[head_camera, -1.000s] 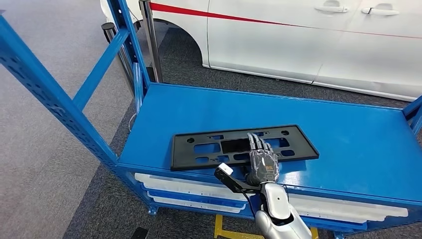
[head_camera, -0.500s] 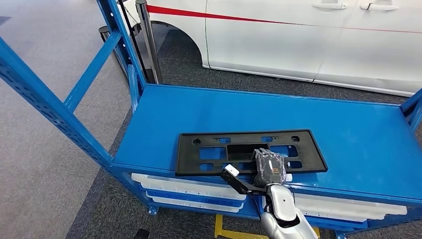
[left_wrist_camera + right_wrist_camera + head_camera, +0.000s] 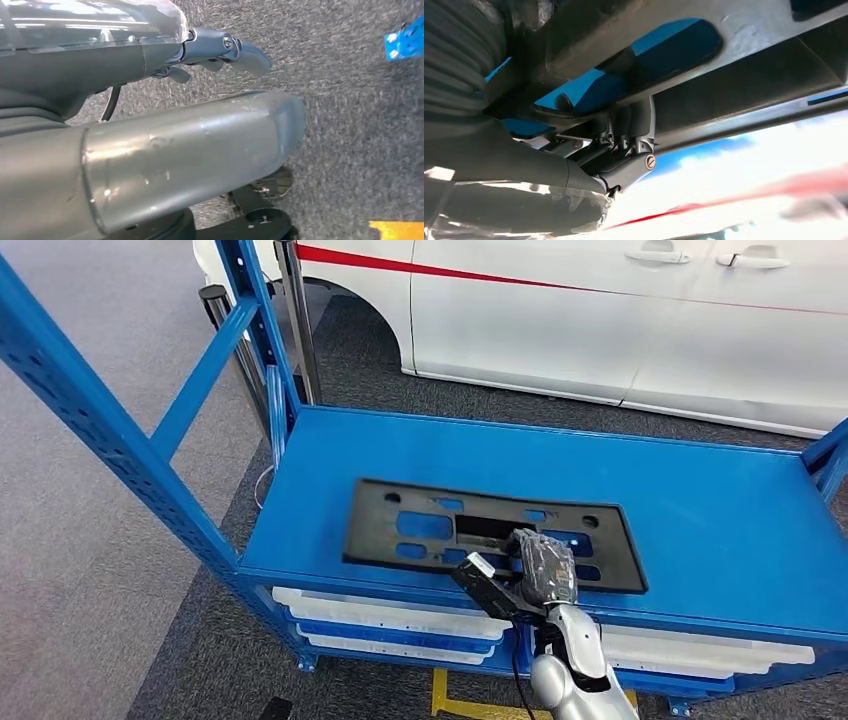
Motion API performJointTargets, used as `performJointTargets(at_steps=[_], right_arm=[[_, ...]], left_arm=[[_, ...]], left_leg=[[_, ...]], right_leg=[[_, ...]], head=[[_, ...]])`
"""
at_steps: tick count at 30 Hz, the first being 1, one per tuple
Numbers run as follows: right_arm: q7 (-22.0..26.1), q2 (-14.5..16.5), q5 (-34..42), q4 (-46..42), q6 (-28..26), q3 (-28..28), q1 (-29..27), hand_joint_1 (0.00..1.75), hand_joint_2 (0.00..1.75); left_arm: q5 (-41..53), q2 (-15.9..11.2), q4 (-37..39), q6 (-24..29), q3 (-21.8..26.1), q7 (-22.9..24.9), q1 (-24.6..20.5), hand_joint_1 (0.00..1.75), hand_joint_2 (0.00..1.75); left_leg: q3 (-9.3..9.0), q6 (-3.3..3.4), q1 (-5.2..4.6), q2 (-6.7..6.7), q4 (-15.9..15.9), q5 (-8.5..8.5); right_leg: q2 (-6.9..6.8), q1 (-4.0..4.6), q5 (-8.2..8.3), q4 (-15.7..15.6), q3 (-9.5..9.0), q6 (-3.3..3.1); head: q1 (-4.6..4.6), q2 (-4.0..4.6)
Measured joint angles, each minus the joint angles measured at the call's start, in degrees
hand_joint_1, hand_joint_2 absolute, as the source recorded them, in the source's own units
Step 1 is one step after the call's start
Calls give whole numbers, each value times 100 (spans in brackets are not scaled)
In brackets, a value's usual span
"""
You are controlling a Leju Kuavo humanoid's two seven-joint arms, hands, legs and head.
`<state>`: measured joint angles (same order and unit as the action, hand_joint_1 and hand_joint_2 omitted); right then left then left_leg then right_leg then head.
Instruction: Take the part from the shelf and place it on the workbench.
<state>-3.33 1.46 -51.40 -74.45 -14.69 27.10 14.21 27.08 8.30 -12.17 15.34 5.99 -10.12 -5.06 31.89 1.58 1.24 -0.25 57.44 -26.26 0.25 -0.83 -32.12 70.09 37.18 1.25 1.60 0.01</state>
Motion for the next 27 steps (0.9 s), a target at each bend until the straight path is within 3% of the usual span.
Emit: performJointTargets(at_steps=[2, 3, 6, 8, 10, 12, 13, 14, 15, 17, 18, 21, 23, 24, 27], right_arm=[[350, 86, 894, -691, -172, 42, -83, 175, 175], [414, 117, 1207, -1048, -230, 85, -143, 175, 175], [678, 155, 1708, -1942, -484, 206, -358, 175, 175], [1045, 153, 1971, -2533, -806, 239, -486, 175, 175], [1295, 139, 2214, -3145, -1061, 265, -590, 175, 175], [1385, 106, 2378, -3658, -1160, 285, -705, 175, 175], [1401, 83, 2437, -3883, -1185, 290, -775, 175, 175], [1413, 61, 2480, -4064, -1200, 294, -840, 175, 175], [1423, 42, 2530, -4229, -1211, 298, -899, 175, 175], [1432, 20, 2665, -4450, -1221, 299, -983, 175, 175], [1435, 11, 2745, -4538, -1226, 300, -1023, 175, 175], [1439, -21, 2917, -4731, -1256, 300, -1164, 175, 175], [1454, -41, 2975, -4825, -1303, 300, -1273, 175, 175], [1463, -48, 3022, -4866, -1321, 300, -1332, 175, 175], [1517, -77, 3287, -4931, -1280, 298, -1593, 175, 175]], left_arm=[[-41, 11, 0, 45, 61, -77, 0, 0, 0], [-49, 19, 0, 61, 88, -105, -2, 0, 0], [-66, 29, 0, 86, 166, -169, 12, 0, 0], [-79, 32, 0, 107, 206, -213, 44, 0, 87], [-101, 34, 0, 119, 248, -251, 66, 0, 175], [-114, 40, 1, 119, 293, -271, 78, 0, 175], [-109, 43, 1, 119, 310, -273, 85, 0, 175], [-100, 45, 1, 120, 321, -272, 92, 0, 175], [-93, 46, 2, 120, 328, -274, 95, 0, 175], [-95, 50, 1, 113, 343, -286, 92, 0, 175], [-104, 54, 1, 108, 351, -294, 86, 0, 175], [-158, 72, 0, 97, 389, -321, 87, 0, 175], [-195, 89, 0, 67, 436, -352, 99, 0, 175], [-208, 96, 1, 43, 457, -370, 100, 0, 175], [-235, 101, 2, -2, 512, -386, 116, 0, 175]], left_leg=[[-7, -25, -14, -3, 13, -13], [-1, -49, -24, 1, 20, -17], [29, -145, -38, 28, 11, -5], [97, -198, -35, 35, 143, -121], [350, -240, -21, 34, 719, -475], [688, -283, -4, 33, 1472, -794], [780, -299, 4, 33, 1659, -812], [759, -307, 9, 31, 1600, -705], [640, -306, 14, 29, 1331, -506], [275, -278, 6, 23, 541, -143], [149, -254, -4, 23, 276, -65], [81, -173, -29, 43, 113, -74], [63, -94, -10, 43, 54, -43], [54, -51, 4, 39, 25, -27], [55, 6, 3, 34, 20, -18]], right_leg=[[-1, 21, 347, -803, -387, -76], [-13, 34, 427, -1064, -507, -102], [-53, 41, 453, -1211, -534, -144], [-75, 4, 491, -1263, -536, -209], [-94, -16, 509, -1296, -541, -264], [-94, -8, 496, -1289, -542, -285], [-90, -5, 484, -1282, -548, -287], [-81, -5, 469, -1271, -557, -280], [-70, -8, 447, -1256, -573, -267], [-55, 1, 387, -1203, -598, -217], [-52, 10, 363, -1177, -597, -186], [-57, 27, 344, -1157, -578, -101], [-53, 12, 245, -1047, -541, -51], [-47, 5, 112, -848, -452, -28], [-34, -7, -384, 203, 59, 20]], head=[[2, 0], [3, 1], [4, 1], [8, 1], [11, 1], [11, 1], [11, 1], [11, 0], [11, 0], [11, -1], [9, -1], [3, 0], [3, -1], [2, -1], [0, 0]])
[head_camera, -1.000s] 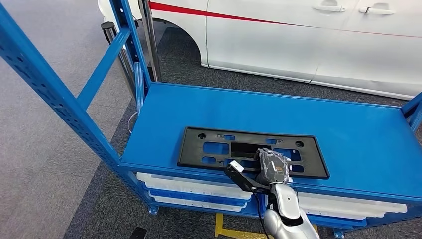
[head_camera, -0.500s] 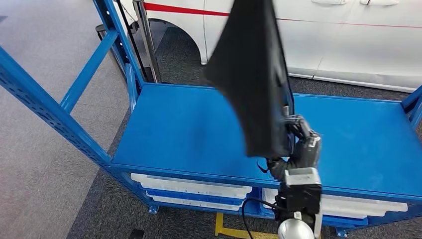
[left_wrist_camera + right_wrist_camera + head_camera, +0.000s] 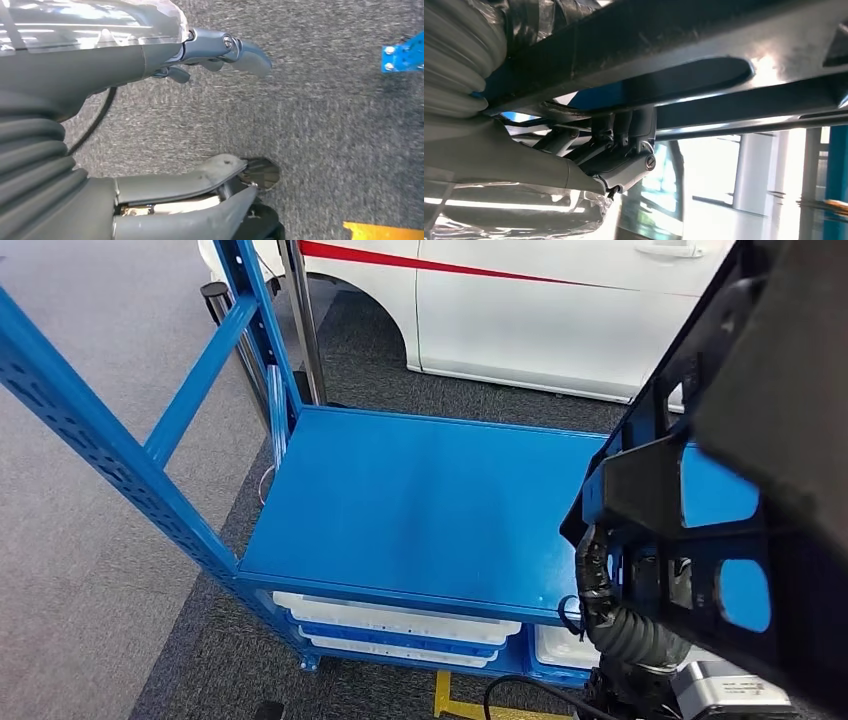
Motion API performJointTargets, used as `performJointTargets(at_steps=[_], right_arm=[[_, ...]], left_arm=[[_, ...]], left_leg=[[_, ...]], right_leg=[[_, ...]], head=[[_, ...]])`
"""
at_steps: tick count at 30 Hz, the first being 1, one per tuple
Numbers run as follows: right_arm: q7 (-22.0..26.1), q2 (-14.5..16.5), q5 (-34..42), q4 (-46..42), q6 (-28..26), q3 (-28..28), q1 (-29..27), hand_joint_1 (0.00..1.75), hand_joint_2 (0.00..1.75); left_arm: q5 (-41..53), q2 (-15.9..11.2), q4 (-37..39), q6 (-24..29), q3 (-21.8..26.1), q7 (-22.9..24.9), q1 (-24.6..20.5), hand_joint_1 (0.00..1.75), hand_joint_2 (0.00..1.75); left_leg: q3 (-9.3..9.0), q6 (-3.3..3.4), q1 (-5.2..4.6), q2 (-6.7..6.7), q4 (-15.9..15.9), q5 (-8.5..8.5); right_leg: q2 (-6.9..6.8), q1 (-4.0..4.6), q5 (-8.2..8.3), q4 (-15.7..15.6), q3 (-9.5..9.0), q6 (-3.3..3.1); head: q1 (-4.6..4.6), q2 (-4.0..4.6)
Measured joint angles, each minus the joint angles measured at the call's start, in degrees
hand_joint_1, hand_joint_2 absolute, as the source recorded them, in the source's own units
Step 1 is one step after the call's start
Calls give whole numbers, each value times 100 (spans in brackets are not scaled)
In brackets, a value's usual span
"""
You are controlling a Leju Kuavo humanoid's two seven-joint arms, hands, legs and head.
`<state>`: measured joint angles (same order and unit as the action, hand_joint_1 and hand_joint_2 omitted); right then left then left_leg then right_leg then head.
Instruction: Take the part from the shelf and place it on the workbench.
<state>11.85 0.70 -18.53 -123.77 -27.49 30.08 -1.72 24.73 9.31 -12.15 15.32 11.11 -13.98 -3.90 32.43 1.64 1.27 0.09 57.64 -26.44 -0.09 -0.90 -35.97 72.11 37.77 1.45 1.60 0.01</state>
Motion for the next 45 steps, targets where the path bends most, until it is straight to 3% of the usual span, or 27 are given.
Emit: performJointTargets(at_steps=[1, 2, 4, 6, 10, 12, 15, 16, 17, 18, 21, 23, 25, 26, 28, 30, 31, 32, 33, 34, 36, 37, 40, 41, 42, 43, 45], right_arm=[[41, -11, 104, -3, 49, -2, -117, 175, 175], [92, -22, 214, -4, 108, -4, -232, 175, 175], [180, -34, 424, -16, 228, -11, -415, 175, 175], [230, -41, 540, -37, 287, -16, -530, 175, 175], [299, -52, 638, -94, 334, -39, -707, 175, 175], [357, -51, 658, -139, 355, -66, -808, 175, 175], [431, -50, 678, -198, 346, -101, -970, 175, 175], [443, -50, 684, -209, 332, -110, -1023, 175, 175], [450, -50, 686, -220, 311, -116, -1071, 175, 175], [456, -51, 685, -237, 288, -121, -1116, 175, 175], [672, -93, 702, -292, 54, -127, -1336, 175, 175], [1000, -209, 798, -293, -290, -112, -1544, 175, 175], [1220, -373, 906, -272, -674, -47, -1672, 175, 175], [1262, -452, 943, -257, -833, 0, -1703, 175, 175], [1280, -585, 985, -220, -1026, 106, -1732, 175, 175], [1279, -691, 999, -169, -1102, 206, -1746, 175, 175], [1279, -733, 1003, -144, -1122, 245, -1749, 175, 175], [1279, -769, 1007, -120, -1141, 280, -1751, 175, 175], [1279, -803, 1017, -99, -1161, 310, -1751, 175, 175], [1279, -834, 1035, -87, -1177, 337, -1749, 175, 175], [1287, -894, 1100, -69, -1200, 401, -1736, 175, 175], [1306, -924, 1147, -61, -1206, 436, -1733, 175, 175], [1422, -995, 1288, -29, -1212, 522, -1734, 175, 175], [1463, -1012, 1323, -20, -1212, 543, -1731, 175, 175], [1494, -1027, 1349, -13, -1212, 562, -1730, 175, 175], [1518, -1039, 1367, -5, -1212, 580, -1729, 175, 175], [1536, -1058, 1382, 7, -1212, 607, -1727, 175, 175]], left_arm=[[2, 0, 0, -4, 22, 25, 11, 0, 175], [15, 0, 0, -13, 43, 61, 18, 0, 175], [51, 2, -1, -43, 71, 138, 11, 0, 175], [84, 4, -2, -68, 83, 185, -15, 0, 175], [168, 2, -2, -127, 88, 237, -48, 0, 175], [238, 1, -2, -191, 85, 266, -55, 0, 175], [321, -4, -2, -279, 77, 298, -78, 0, 175], [342, -5, -2, -300, 74, 303, -84, 0, 175], [365, -7, -2, -317, 70, 308, -91, 0, 175], [384, -8, -2, -331, 64, 314, -101, 0, 175], [444, -27, -4, -358, 40, 343, -158, 0, 175], [495, -40, -7, -390, 15, 393, -179, 0, 175], [556, -45, -7, -456, -16, 470, -168, 0, 175], [585, -50, -8, -493, -31, 505, -169, 0, 175], [630, -58, -14, -552, -54, 546, -194, 0, 175], [649, -62, -19, -582, -68, 565, -219, 0, 175], [650, -63, -20, -590, -72, 573, -224, 0, 175], [654, -64, -20, -594, -74, 578, -224, 0, 175], [658, -66, -20, -597, -77, 582, -224, 0, 175], [663, -66, -20, -601, -81, 581, -225, 0, 175], [675, -72, -25, -616, -87, 564, -234, 0, 175], [682, -75, -29, -628, -90, 547, -241, 0, 175], [702, -85, -37, -651, -92, 500, -254, 0, 175], [704, -88, -37, -652, -91, 491, -253, 0, 175], [705, -92, -37, -652, -91, 484, -247, 0, 175], [705, -94, -37, -650, -90, 480, -243, 0, 175], [705, -94, -37, -644, -90, 474, -242, 0, 175]], left_leg=[[1, 2, -1, 1, 9, 0], [1, 1, 0, 5, 22, 0], [3, -21, 1, 21, 57, -19], [23, -73, -23, 34, 103, -43], [57, -201, -29, 36, 126, -38], [147, -248, -13, 27, 370, -289], [479, -287, -7, 19, 1392, -979], [513, -287, -7, 19, 1614, -1082], [437, -276, -9, 19, 1615, -1071], [249, -253, -13, 19, 1389, -966], [-498, -142, -65, 20, 210, -608], [-618, -105, -109, 24, -56, -544], [-583, -67, -105, 10, -90, -428], [-549, -29, -93, -8, -119, -357], [-430, 39, -65, -49, -159, -212], [-274, 64, -66, -65, -141, -99], [-190, 57, -64, -71, -121, -47], [-104, 43, -61, -76, -94, -1], [-14, 24, -55, -78, -58, 40], [68, 0, -48, -77, -13, 70], [198, -56, -49, -68, 86, 113], [233, -92, -55, -62, 123, 136], [282, -210, -58, -48, 160, 208], [313, -244, -48, -44, 214, 137], [361, -271, -37, -39, 352, -39], [428, -291, -28, -37, 590, -304], [580, -310, -26, -35, 1266, -844]], right_leg=[[0, -5, -30, 204, 110, 10], [0, -15, 55, 195, 120, 16], [-1, -43, 460, -438, -157, 15], [9, -37, 730, -1076, -439, -5], [30, -6, 818, -1240, -448, -135], [8, -23, 880, -1273, -412, -234], [-28, 5, 970, -1271, -290, -318], [-34, 21, 1001, -1263, -242, -325], [-35, 36, 1032, -1252, -194, -327], [-33, 49, 1061, -1239, -149, -324], [-40, 79, 1148, -1204, -61, -278], [-61, 71, 1211, -1210, -54, -208], [-58, 51, 1271, -1236, -53, -130], [-44, 44, 1201, -1201, -27, -102], [-16, 26, 756, -844, 103, -57], [-7, 5, 233, -174, 263, -10], [-7, -8, 134, 105, 285, 16], [-7, -24, 163, 231, 229, 38], [-8, -42, 291, 155, 72, 56], [-9, -65, 444, -128, -186, 70], [6, -76, 517, -895, -732, 64], [17, -68, 484, -1159, -890, 39], [28, -37, 490, -1305, -894, -105], [17, -36, 535, -1306, -850, -170], [5, -38, 592, -1313, -794, -235], [-7, -37, 654, -1319, -727, -290], [-18, -3, 773, -1310, -576, -338]], head=[[0, 1], [0, 1], [0, 0], [1, -1], [5, 1], [8, 0], [9, 0], [9, 1], [9, 1], [9, 1], [8, 1], [6, 0], [5, 0], [3, 1], [0, 1], [-2, 1], [-3, 1], [-3, 1], [-3, 1], [-3, 0], [1, 0], [3, 0], [8, 1], [10, 1], [11, 1], [12, 1], [13, 0]])
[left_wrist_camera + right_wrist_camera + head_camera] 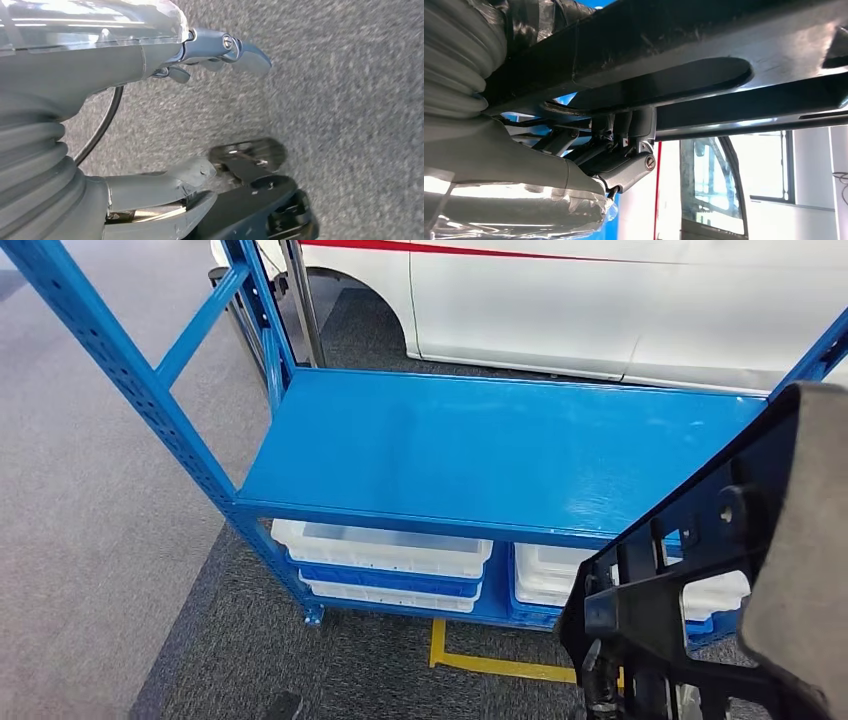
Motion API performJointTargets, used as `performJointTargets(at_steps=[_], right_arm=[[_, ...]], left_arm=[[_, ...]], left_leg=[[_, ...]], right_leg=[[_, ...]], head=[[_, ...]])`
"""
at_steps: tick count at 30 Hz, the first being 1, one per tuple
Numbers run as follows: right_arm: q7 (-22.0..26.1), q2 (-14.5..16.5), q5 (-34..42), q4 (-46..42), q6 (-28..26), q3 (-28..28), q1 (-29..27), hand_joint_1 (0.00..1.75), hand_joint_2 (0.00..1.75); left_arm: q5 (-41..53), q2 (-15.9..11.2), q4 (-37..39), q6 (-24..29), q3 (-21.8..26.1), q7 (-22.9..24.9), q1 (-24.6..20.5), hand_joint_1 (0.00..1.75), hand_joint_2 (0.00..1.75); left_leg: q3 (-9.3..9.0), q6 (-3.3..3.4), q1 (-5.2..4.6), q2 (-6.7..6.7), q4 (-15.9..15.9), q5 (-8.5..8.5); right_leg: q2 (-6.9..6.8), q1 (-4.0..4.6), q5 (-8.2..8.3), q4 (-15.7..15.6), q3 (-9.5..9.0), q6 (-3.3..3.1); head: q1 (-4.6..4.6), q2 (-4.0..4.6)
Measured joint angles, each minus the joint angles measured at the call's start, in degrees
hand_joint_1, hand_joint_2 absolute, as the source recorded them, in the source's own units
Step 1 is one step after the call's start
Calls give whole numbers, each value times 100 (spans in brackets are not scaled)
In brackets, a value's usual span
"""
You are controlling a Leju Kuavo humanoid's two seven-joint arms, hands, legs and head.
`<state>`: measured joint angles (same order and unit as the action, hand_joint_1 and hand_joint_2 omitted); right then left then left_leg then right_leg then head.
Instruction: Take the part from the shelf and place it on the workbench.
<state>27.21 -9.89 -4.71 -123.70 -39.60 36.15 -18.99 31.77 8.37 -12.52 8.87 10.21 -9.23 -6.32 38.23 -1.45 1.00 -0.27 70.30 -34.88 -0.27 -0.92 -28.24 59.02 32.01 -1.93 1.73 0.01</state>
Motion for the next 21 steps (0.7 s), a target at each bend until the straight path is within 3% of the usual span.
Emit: performJointTargets(at_steps=[1, 2, 3, 5, 7, 9, 11, 12, 15, 16, 17, 18, 20, 21], right_arm=[[2, -10, 13, 9, 0, 8, 2, 175, 175], [3, -20, 34, 19, 0, 14, 6, 175, 175], [3, -32, 65, 29, 0, 22, 9, 175, 175], [10, -54, 122, 39, 0, 43, 16, 175, 175], [28, -72, 155, 39, 0, 58, 20, 175, 175], [44, -103, 174, 16, 0, 61, 9, 175, 175], [51, -176, 196, -62, 1, 61, -40, 175, 175], [54, -222, 215, -116, 4, 62, -72, 175, 175], [68, -348, 316, -238, 48, 63, -132, 175, 175], [79, -381, 367, -259, 77, 63, -140, 175, 175], [90, -413, 426, -277, 113, 63, -149, 175, 175], [101, -436, 489, -290, 155, 63, -156, 175, 175], [114, -470, 652, -313, 268, 63, -160, 175, 175], [121, -483, 747, -326, 334, 63, -152, 175, 175]], left_arm=[[-1, 0, 0, 3, 0, -4, 0, 0, 175], [-1, 0, 0, 6, 0, -8, 2, 0, 175], [-2, 0, 0, 9, 1, -13, 3, 0, 175], [-3, -2, -2, 15, 2, -28, -1, 0, 175], [-4, -8, -6, 28, 2, -56, -10, 0, 175], [-13, -1, -9, 76, 3, -89, -7, 0, 175], [-41, 45, -9, 169, 7, -129, 22, 0, 175], [-56, 72, -9, 219, 11, -152, 37, 0, 175], [-73, 133, -9, 291, 27, -198, 64, 0, 175], [-74, 148, -9, 288, 30, -201, 72, 0, 175], [-74, 158, -9, 277, 33, -201, 78, 0, 175], [-74, 164, -9, 263, 34, -196, 79, 0, 175], [-78, 167, -9, 245, 40, -181, 74, 0, 175], [-85, 162, -10, 246, 46, -175, 72, 0, 175]], left_leg=[[32, 1, 0, 0, 296, -119], [-3, 12, -2, 0, 454, -103], [-125, 35, -7, 1, 421, 22], [-652, 133, -42, 4, -227, 317], [-1211, 230, -94, 7, -1076, 344], [-1394, 269, -135, 12, -1444, 294], [-1327, 306, -111, 5, -1500, 389], [-1276, 333, -87, -5, -1525, 451], [-1079, 384, -60, -37, -1532, 633], [-1014, 381, -58, -47, -1515, 685], [-938, 376, -54, -65, -1486, 734], [-857, 366, -46, -90, -1446, 765], [-697, 334, -32, -145, -1327, 796], [-627, 304, -35, -173, -1257, 787]], right_leg=[[-4, 19, 59, 9, 82, -6], [-8, 39, 114, 20, 164, -9], [-11, 57, 165, 33, 244, -9], [-13, 83, 257, 60, 364, 0], [-19, 93, 342, 78, 422, 42], [-35, 76, 429, 64, 436, 114], [-27, 65, 436, 70, 473, 180], [-11, 63, 303, 158, 519, 211], [18, 19, -478, 946, 740, 318], [18, 2, -625, 1260, 794, 349], [17, -16, -634, 1470, 793, 375], [12, -35, -522, 1502, 706, 401], [-86, -76, -216, 1044, 278, 454], [-180, -72, -166, 696, 27, 470]], head=[[0, -1], [0, -1], [0, -1], [0, 0], [-2, 0], [-2, -1], [-3, -1], [-6, -1], [-15, 0], [-16, 0], [-16, -1], [-17, -1], [-17, -1], [-19, -1]])
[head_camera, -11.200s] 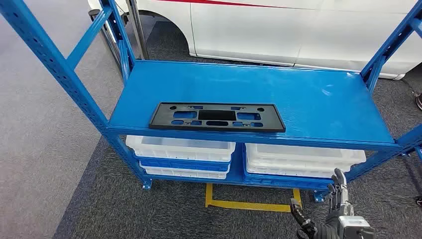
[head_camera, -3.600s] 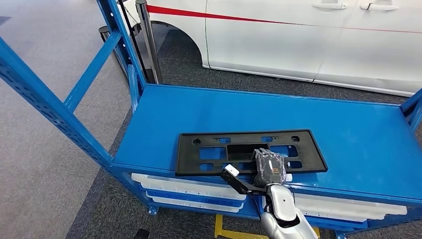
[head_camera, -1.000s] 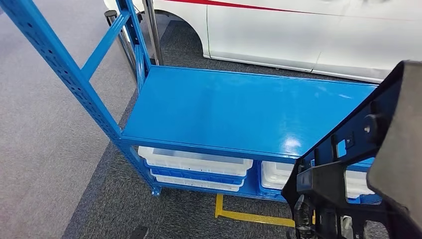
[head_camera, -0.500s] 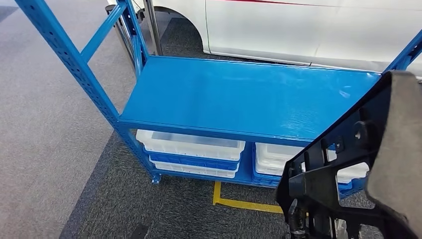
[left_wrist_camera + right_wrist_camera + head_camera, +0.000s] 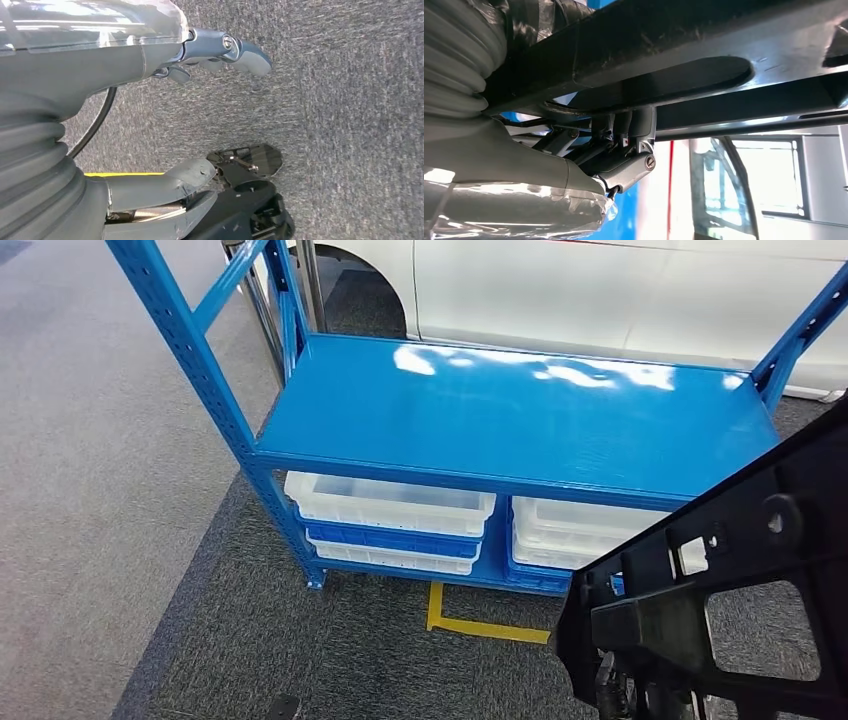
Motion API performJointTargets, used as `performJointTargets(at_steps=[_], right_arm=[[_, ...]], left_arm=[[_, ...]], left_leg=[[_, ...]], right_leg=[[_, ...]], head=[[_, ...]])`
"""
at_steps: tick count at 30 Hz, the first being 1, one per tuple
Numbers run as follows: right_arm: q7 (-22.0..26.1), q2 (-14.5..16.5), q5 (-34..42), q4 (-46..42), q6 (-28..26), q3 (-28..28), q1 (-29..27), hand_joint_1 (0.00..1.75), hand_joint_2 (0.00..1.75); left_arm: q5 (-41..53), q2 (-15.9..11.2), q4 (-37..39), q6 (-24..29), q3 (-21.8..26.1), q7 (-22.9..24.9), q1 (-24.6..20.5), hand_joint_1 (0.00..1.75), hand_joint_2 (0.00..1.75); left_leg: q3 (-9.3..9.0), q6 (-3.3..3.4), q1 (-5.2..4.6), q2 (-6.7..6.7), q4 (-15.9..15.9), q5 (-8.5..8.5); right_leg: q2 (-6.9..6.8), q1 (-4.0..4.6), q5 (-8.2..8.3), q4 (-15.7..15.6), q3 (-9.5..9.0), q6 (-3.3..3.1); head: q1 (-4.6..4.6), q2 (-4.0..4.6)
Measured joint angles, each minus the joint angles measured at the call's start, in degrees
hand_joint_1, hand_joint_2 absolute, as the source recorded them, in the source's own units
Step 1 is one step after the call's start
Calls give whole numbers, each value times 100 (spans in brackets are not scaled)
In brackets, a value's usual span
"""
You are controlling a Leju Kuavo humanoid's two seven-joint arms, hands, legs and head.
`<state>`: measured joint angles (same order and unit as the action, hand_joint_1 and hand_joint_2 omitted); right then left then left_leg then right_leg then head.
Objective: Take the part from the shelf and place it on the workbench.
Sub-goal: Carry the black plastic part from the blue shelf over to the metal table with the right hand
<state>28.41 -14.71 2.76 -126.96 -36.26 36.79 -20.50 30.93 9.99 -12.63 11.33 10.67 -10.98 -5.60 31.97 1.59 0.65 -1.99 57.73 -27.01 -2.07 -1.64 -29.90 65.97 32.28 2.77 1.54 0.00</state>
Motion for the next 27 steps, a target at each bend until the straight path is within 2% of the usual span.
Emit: performJointTargets(at_steps=[1, 2, 4, 5, 6, 7, 9, 10, 11, 12, 13, 14, 15, 16, 17, 18, 19, 20, 21, 23, 25, 26, 27], right_arm=[[14, -9, 93, -16, 69, 0, 10, 175, 175], [30, -16, 172, -35, 127, 0, 19, 175, 175], [77, -22, 279, -61, 220, -2, 21, 175, 175], [99, -23, 315, -66, 259, -3, 6, 175, 175], [118, -25, 348, -67, 299, -6, -10, 175, 175], [130, -27, 374, -66, 333, -8, -24, 175, 175], [139, -28, 405, -66, 385, -13, -38, 175, 175], [139, -28, 415, -64, 403, -15, -43, 175, 175], [140, -28, 424, -63, 415, -18, -52, 175, 175], [140, -28, 438, -61, 424, -21, -64, 175, 175], [140, -28, 452, -60, 432, -23, -77, 175, 175], [140, -28, 462, -60, 435, -26, -89, 175, 175], [141, -28, 468, -58, 435, -30, -97, 175, 175], [141, -31, 471, -57, 437, -37, -103, 175, 175], [142, -33, 472, -56, 439, -44, -110, 175, 175], [142, -35, 474, -55, 440, -51, -118, 175, 175], [141, -37, 476, -55, 442, -57, -129, 175, 175], [142, -40, 476, -54, 440, -61, -146, 175, 175], [141, -43, 476, -55, 435, -67, -160, 175, 175], [129, -48, 481, -50, 416, -85, -182, 175, 175], [115, -48, 496, -33, 394, -101, -209, 175, 175], [113, -48, 504, -23, 384, -108, -233, 175, 175], [112, -48, 512, -14, 376, -114, -257, 175, 175]], left_arm=[[-9, -5, -1, 3, 8, 4, -3, 0, 175], [-21, -10, -2, 5, 17, 7, -5, 0, 175], [-43, -13, -3, 11, 37, 10, -8, 0, 175], [-53, -14, -3, 16, 45, 13, -9, 0, 175], [-64, -14, -3, 23, 55, 15, -10, 0, 175], [-75, -14, -3, 31, 66, 17, -7, 0, 175], [-90, -14, -3, 40, 93, 19, 4, 0, 175], [-92, -14, -3, 42, 107, 19, 11, 0, 175], [-93, -14, -3, 43, 117, 19, 17, 0, 175], [-94, -14, -3, 43, 125, 16, 20, 0, 175], [-95, -14, -3, 43, 130, 13, 22, 0, 175], [-96, -15, -3, 43, 133, 9, 22, 0, 175], [-98, -32, -3, 44, 138, 5, 23, 0, 175], [-100, -42, -3, 47, 144, 3, 26, 0, 175], [-102, -51, -3, 50, 150, 2, 31, 0, 175], [-104, -57, -3, 52, 155, 2, 34, 0, 175], [-107, -47, -3, 54, 157, 2, 35, 0, 175], [-108, -41, -3, 54, 158, 2, 29, 0, 175], [-110, -34, -3, 54, 159, 1, 23, 0, 175], [-113, -22, -3, 54, 163, -1, 17, 0, 175], [-116, -18, -3, 49, 170, 4, 29, 0, 175], [-117, -18, -3, 46, 173, 8, 35, 0, 175], [-117, -17, -3, 43, 175, 11, 40, 0, 175]], left_leg=[[47, -37, -9, -28, 63, -8], [81, -76, -21, -65, 114, -13], [109, -152, -29, -161, 155, 2], [127, -188, -19, -160, 188, -26], [163, -222, -9, -116, 280, -123], [237, -246, -1, -39, 478, -297], [480, -266, 6, 110, 1151, -742], [593, -259, 4, 135, 1489, -893], [642, -242, 1, 144, 1685, -933], [595, -210, -7, 151, 1677, -856], [443, -161, -22, 178, 1442, -684], [232, -87, -41, 263, 1058, -484], [23, -2, -53, 402, 682, -344], [-137, 51, -64, 529, 375, -251], [-223, 85, -77, 625, 201, -216], [-256, 94, -86, 651, 138, -207], [-279, 87, -98, 600, 61, -168], [-314, 94, -93, 522, -30, -135], [-351, 109, -78, 446, -139, -101], [-392, 120, -40, 281, -299, -53], [-367, 119, -32, 129, -297, -48], [-352, 108, -29, 48, -277, -57], [-339, 90, -23, -29, -252, -71]], right_leg=[[-80, 7, -23, -287, -184, -19], [-128, 20, -96, -492, -290, -62], [-63, 41, -166, -622, -291, -196], [-17, 41, -153, -647, -272, -258], [28, 41, -118, -649, -246, -316], [69, 40, -83, -658, -220, -368], [158, 63, -23, -655, -154, -431], [210, 84, 2, -649, -121, -446], [269, 105, 22, -642, -94, -453], [333, 128, 38, -634, -73, -457], [400, 153, 49, -627, -63, -458], [462, 166, 56, -621, -57, -457], [515, 180, 67, -614, -46, -447], [568, 169, 84, -611, -33, -425], [620, 142, 105, -614, -15, -393], [678, 115, 135, -627, 3, -350], [749, 92, 167, -653, 9, -303], [754, 91, 170, -659, 21, -269], [687, 103, 121, -608, 58, -239], [432, 116, -158, -182, 273, -192], [281, 79, -458, 482, 595, -133], [251, 52, -491, 676, 685, -104], [225, 27, -419, 672, 677, -75]], head=[[3, 1], [2, 0], [8, 2], [7, 1], [9, 2], [8, 2], [10, 2], [10, 2], [10, 2], [10, 2], [10, 2], [9, 1], [3, 2], [4, 2], [4, 2], [7, 2], [15, 2], [13, 2], [4, 1], [-15, 0], [-22, 1], [-23, 1], [-22, 1]])
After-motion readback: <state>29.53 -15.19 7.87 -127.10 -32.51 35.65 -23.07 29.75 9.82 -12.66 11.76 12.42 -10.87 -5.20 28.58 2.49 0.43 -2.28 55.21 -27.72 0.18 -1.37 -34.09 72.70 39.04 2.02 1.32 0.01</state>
